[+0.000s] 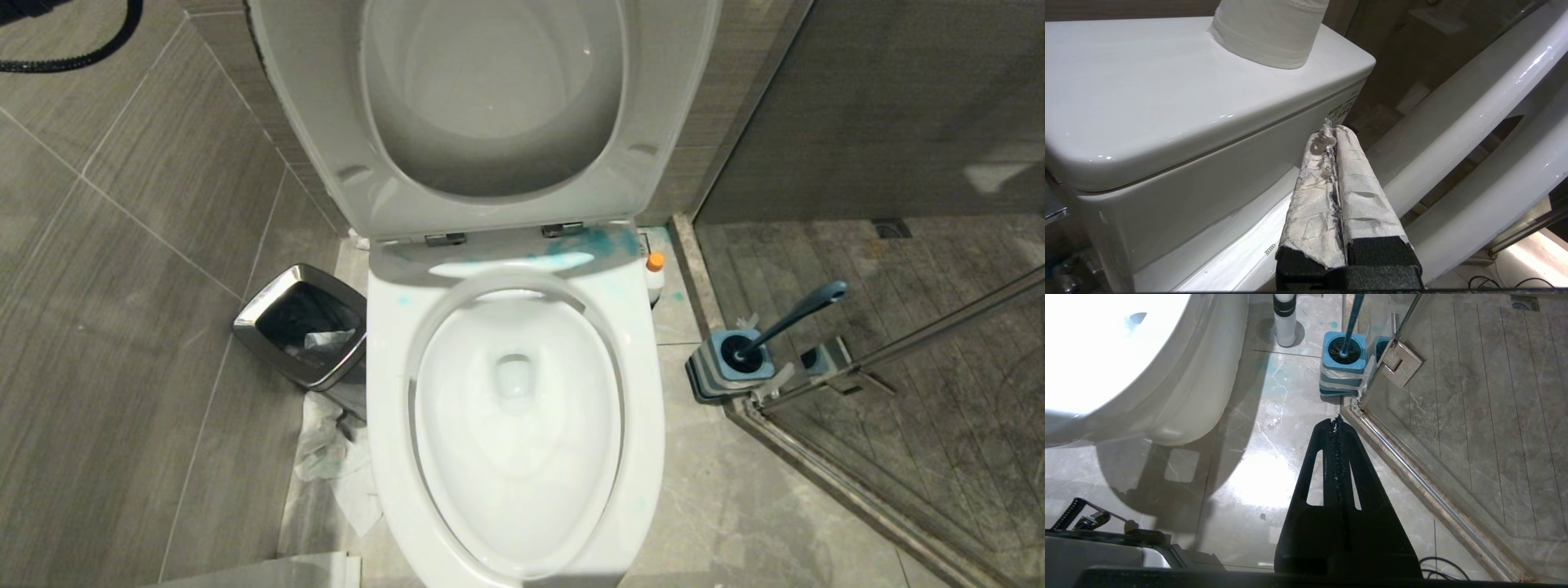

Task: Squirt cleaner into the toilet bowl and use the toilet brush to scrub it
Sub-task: Close the toilet lid

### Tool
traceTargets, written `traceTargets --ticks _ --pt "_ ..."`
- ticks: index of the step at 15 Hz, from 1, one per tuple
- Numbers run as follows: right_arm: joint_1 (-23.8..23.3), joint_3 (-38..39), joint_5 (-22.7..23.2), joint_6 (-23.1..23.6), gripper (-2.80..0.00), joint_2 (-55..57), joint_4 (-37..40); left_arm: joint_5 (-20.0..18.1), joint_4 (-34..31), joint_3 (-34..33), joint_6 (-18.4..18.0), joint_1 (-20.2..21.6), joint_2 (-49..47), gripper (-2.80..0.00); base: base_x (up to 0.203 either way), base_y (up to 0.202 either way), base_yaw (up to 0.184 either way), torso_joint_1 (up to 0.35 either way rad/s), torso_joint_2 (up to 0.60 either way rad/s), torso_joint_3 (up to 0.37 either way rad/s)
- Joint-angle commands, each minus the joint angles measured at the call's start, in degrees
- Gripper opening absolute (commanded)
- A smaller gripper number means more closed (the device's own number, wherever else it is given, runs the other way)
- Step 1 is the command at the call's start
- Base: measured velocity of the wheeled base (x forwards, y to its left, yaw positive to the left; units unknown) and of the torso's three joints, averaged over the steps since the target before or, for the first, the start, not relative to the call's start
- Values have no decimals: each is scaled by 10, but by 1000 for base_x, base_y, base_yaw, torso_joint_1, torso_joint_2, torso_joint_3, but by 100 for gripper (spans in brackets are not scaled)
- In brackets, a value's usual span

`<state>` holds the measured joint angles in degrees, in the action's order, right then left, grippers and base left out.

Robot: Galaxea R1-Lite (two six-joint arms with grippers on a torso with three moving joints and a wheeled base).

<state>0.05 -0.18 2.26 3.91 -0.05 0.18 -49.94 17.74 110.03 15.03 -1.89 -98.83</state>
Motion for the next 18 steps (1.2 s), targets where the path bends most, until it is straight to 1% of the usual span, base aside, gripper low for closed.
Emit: traceTargets --ticks 1,3,5,8,10,12,13,14,15,16,17,18 --pt "0 0 0 0 -280 0 0 -13 1 -9 0 -3 -1 -280 0 0 0 0 0 0" --pt "0 0 0 0 -280 0 0 -42 0 -36 -1 -2 3 -280 0 0 0 0 0 0" --pt "0 0 0 0 -280 0 0 -79 -6 -60 -12 3 13 -280 0 0 0 0 0 0" --pt "0 0 0 0 -280 0 0 -119 -16 -91 -14 12 33 -280 0 0 0 0 0 0" --pt "0 0 0 0 -280 0 0 -144 -41 -105 -23 17 52 -280 0 0 0 0 0 0" --pt "0 0 0 0 -280 0 0 -156 -75 -131 -43 20 75 -280 0 0 0 0 0 0" --pt "0 0 0 0 -280 0 0 -165 -92 -156 -59 23 90 -280 0 0 0 0 0 0" --pt "0 0 0 0 -280 0 0 -174 -113 -189 -82 27 106 -280 0 0 0 0 0 0" --pt "0 0 0 0 -280 0 0 -181 -147 -226 -118 29 123 -280 0 0 0 0 0 0" --pt "0 0 0 0 -280 0 0 -184 -213 -259 -170 31 143 -280 0 0 0 0 0 0" --pt "0 0 0 0 -280 0 0 -186 -283 -286 -211 31 160 -280 0 0 0 0 0 0" --pt "0 0 0 0 -280 0 0 -186 -339 -307 -230 31 173 -280 0 0 0 0 0 0"
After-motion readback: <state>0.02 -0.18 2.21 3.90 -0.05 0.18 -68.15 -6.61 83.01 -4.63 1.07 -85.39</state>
